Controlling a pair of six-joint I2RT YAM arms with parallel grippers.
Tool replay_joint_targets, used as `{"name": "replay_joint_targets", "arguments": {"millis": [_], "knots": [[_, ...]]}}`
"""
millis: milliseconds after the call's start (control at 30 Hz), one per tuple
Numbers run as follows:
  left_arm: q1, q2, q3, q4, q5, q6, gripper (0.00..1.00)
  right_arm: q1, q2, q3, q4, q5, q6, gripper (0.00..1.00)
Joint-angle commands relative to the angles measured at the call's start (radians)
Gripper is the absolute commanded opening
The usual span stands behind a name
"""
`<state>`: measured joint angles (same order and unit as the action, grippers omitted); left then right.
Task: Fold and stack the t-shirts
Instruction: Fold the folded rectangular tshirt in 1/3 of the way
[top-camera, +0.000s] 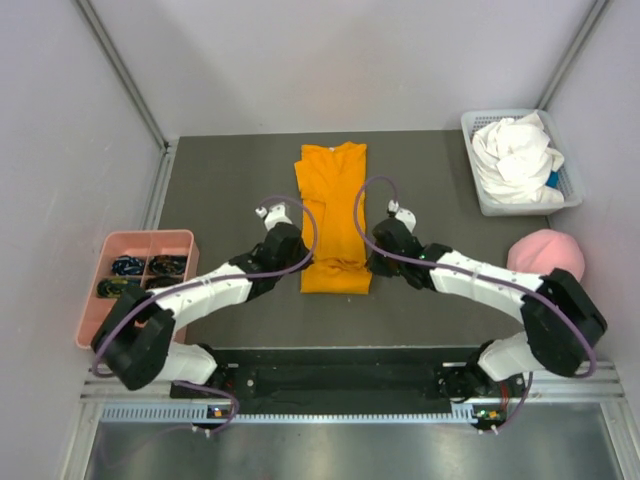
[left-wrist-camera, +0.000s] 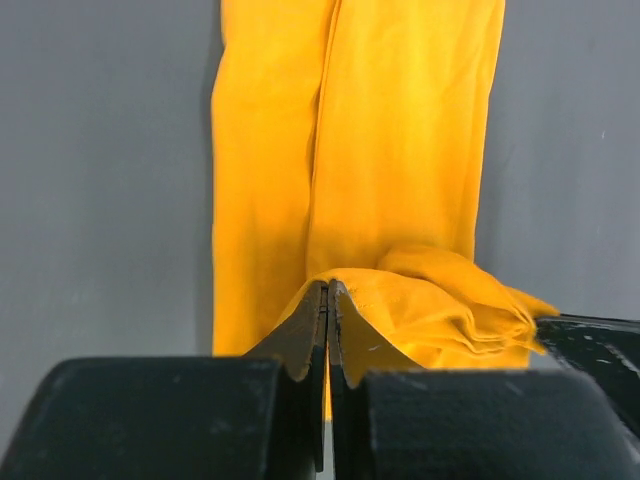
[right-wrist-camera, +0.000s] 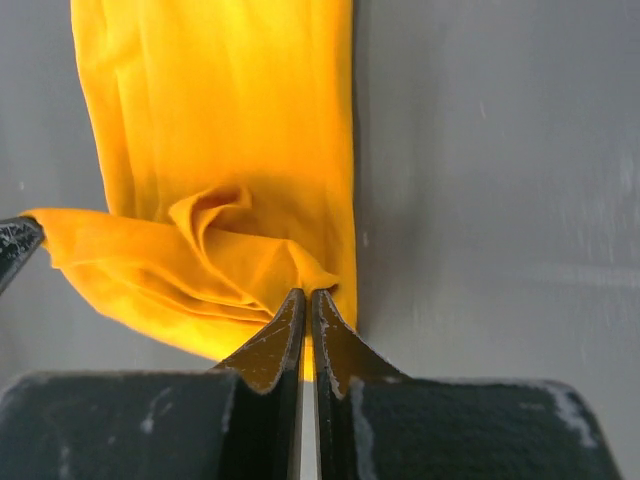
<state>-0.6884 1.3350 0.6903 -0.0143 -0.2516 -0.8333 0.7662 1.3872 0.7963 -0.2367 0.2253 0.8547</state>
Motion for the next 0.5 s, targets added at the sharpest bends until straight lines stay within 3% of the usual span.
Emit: {"name": "replay_joint_targets", "arguments": {"millis": [0, 233, 467], "knots": [[0.05, 0.108, 0.097, 0.158, 0.06, 0.049, 0.0, -0.068, 0.137, 0.138, 0.131, -0.11, -0.115, 0.0], [0.128, 0.237, 0.199, 0.2, 0.106, 0.086, 0.0, -0.16, 0.329, 0.297, 0.171, -0.198, -0.183, 0.0], [0.188, 0.303, 0.248, 0.221, 0.14, 0.102, 0.0, -0.209, 0.411, 0.441, 0.148, -0.221, -0.217, 0.0]]}}
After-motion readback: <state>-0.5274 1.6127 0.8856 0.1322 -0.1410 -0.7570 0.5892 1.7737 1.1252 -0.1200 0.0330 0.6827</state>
